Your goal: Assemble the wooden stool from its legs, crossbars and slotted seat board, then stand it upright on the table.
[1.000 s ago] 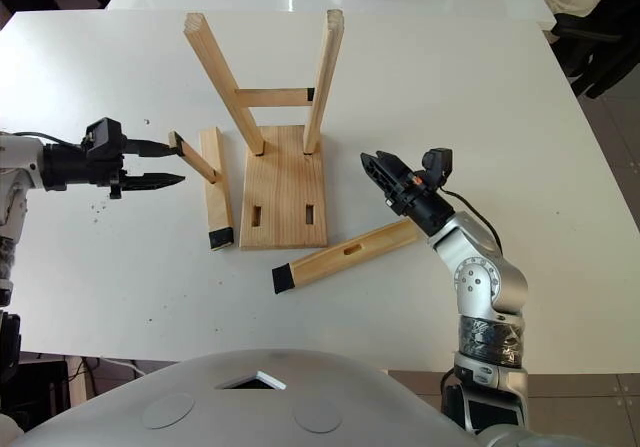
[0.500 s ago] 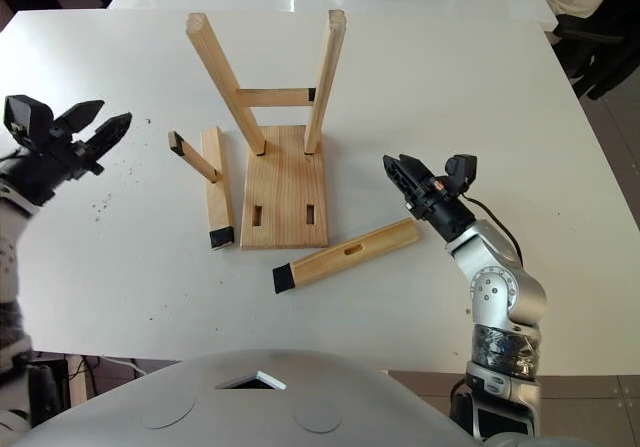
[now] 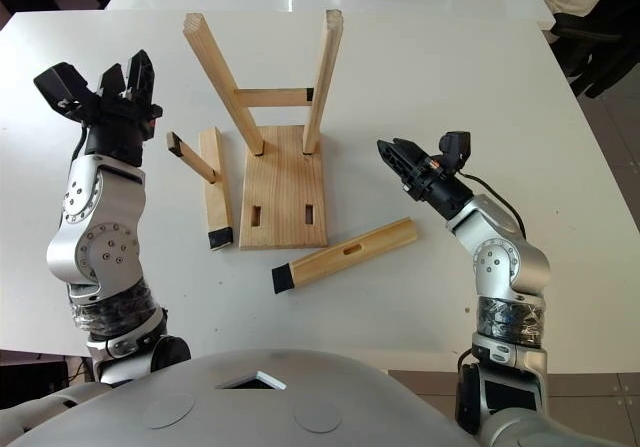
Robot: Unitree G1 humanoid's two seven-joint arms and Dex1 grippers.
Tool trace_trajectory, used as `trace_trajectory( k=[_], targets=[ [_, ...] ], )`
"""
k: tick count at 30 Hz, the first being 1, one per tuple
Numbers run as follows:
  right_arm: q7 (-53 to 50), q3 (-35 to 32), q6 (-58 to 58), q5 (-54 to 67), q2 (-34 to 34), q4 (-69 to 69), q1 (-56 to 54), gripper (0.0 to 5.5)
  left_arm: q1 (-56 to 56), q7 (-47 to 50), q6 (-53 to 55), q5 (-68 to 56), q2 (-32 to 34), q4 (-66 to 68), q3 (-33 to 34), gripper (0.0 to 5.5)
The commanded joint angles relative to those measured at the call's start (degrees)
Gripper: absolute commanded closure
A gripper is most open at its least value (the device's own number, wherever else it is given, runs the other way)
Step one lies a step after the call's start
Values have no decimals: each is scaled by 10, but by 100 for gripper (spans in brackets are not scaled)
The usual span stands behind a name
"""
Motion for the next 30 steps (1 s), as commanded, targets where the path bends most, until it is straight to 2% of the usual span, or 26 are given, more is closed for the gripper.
trace_trajectory(
  k=[1, 6, 10, 20, 25, 30],
  targets=[
    [-1, 0, -4, -4, 2, 1, 3, 308, -18, -1, 1, 2, 8, -19, -18, 294],
    [-2, 5, -2, -3, 6, -3, 5, 308, -41, 8, -2, -8, -2, -51, -27, 294],
    [2, 13, -1, -10, 3, 3, 5, 308, -14, 10, -9, 7, 1, -38, -25, 294],
    [7, 30, 7, -9, 0, 13, -19, 308, 48, -70, -22, 19, -1, 123, -93, 294],
    [6, 32, 8, -5, 4, 3, -11, 308, 47, -60, -34, 15, 4, 115, -68, 294],
    [2, 30, 9, -2, 8, -6, 3, 308, 32, -34, -54, -24, 0, 38, -7, 294]
  ],
)
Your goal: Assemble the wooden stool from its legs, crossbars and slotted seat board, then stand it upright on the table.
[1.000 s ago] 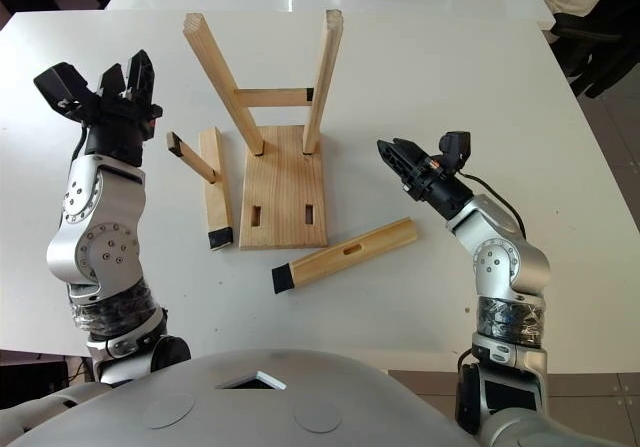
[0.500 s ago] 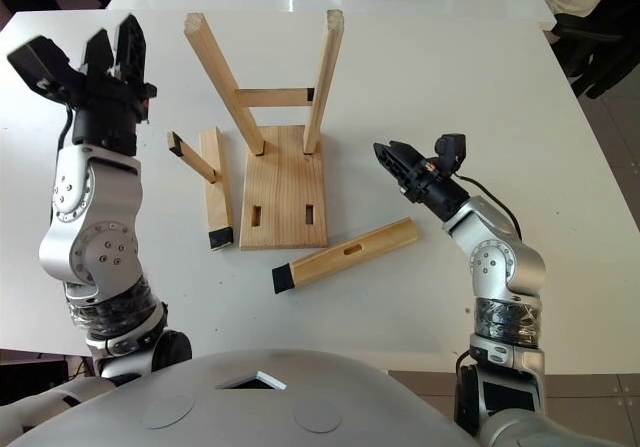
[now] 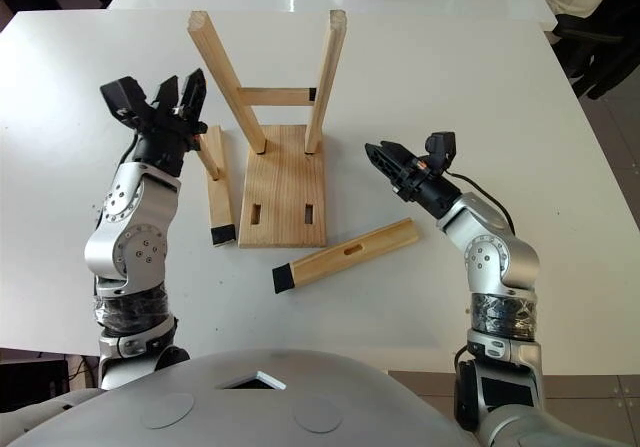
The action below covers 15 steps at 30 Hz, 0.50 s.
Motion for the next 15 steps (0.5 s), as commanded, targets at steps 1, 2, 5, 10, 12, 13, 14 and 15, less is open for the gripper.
trace_trajectory(
  k=[1, 2, 5, 10, 12, 13, 14, 15],
  targets=[
    [-5, -2, 6, 3, 4, -16, 11, 308, 1, 37, 7, -36, -2, -56, 52, 294],
    [-6, -3, 6, 3, 5, -18, 14, 308, -3, 50, 13, -49, -2, -80, 64, 294],
    [-12, -7, 7, 6, 9, -32, 33, 308, -12, 98, 58, -82, 1, -138, 84, 294],
    [-25, -16, 4, 9, 18, -59, 69, 308, 23, 155, 176, -158, 5, -208, 81, 294],
    [-30, -18, -1, 6, 22, -72, 90, 308, 71, 168, 225, -204, 9, -210, 106, 294],
    [-32, -20, -4, 5, 23, -78, 101, 308, 91, 180, 241, -223, 9, -200, 129, 294],
    [-34, -21, -7, 5, 25, -82, 109, 308, 114, 181, 252, -228, 19, -187, 150, 294],
    [-36, -23, -8, 5, 26, -85, 114, 308, 129, 186, 258, -228, 29, -176, 170, 294]
  ],
)
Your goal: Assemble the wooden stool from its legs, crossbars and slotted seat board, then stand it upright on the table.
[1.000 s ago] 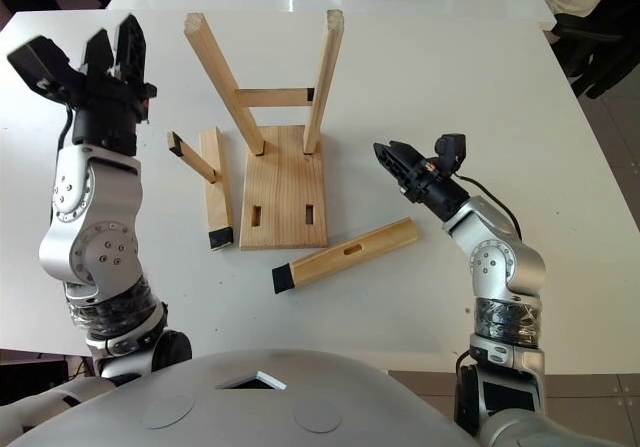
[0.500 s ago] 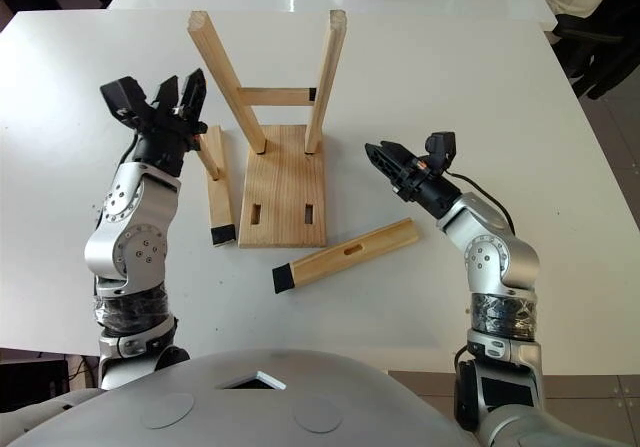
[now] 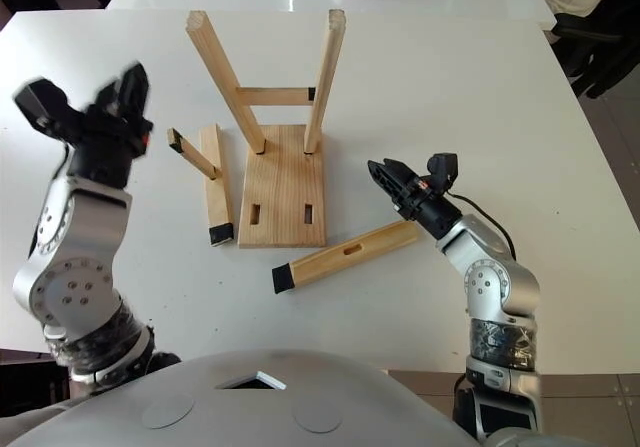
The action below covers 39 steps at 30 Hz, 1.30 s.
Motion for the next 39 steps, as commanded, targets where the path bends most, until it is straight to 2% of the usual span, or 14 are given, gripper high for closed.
trace_trajectory(
  k=[1, 4, 5, 9, 15, 19, 28, 39],
  targets=[
    [-11, -12, -9, 1, 6, -18, 27, 308, 71, 22, 37, -11, 38, 44, 79, 294],
    [-14, -15, -13, 1, 8, -19, 33, 308, 88, 16, 39, 11, 69, 62, 96, 294],
    [-15, -16, -15, 1, 9, -19, 35, 308, 96, 7, 49, 10, 78, 55, 83, 294],
    [-15, -11, -20, -5, 13, -17, 35, 308, 130, -35, 136, -12, 115, 18, -27, 294],
    [-3, -5, -16, -14, 0, 2, 22, 308, 72, 34, 242, -11, 71, 24, -60, 198],
    [6, -5, -12, -14, -12, 16, 6, 308, 28, 72, 274, 22, 39, 30, -72, 198],
    [15, 14, -15, -24, -13, 44, -26, 308, -15, 79, 310, 99, -13, 81, -86, 198],
    [9, 19, -23, -30, 7, 35, -4, 308, -23, 20, 376, 169, 20, 93, -131, 198]
  ],
)
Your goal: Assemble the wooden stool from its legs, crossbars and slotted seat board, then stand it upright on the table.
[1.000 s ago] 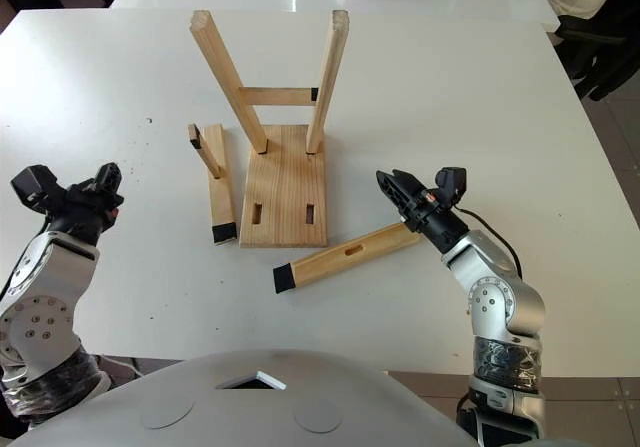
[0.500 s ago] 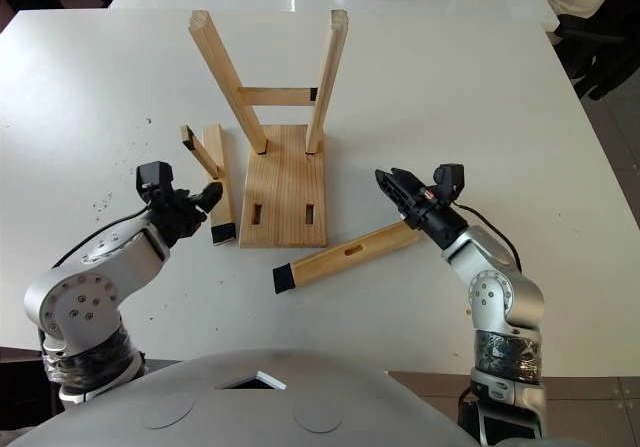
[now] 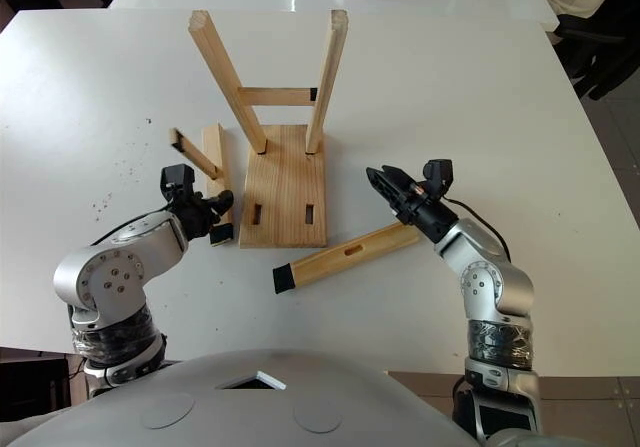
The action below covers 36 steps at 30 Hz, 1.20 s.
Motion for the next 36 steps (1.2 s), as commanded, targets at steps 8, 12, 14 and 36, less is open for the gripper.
trace_trajectory(
  k=[8, 12, 14, 36],
  targets=[
    [-26, -3, -28, -5, 32, -18, 34, 308, 39, -89, 93, 37, 89, -29, -13, 288],
    [-39, -3, -40, -6, 48, -20, 39, 308, 48, -123, 93, 41, 121, -23, -16, 349],
    [-45, -1, -49, -9, 56, -17, 39, 308, 49, -142, 84, 46, 146, -18, -24, 349],
    [-270, -127, 18, 197, 5, 98, -568, 308, -321, -253, -428, -246, 94, -11, 253, 349]
  ],
)
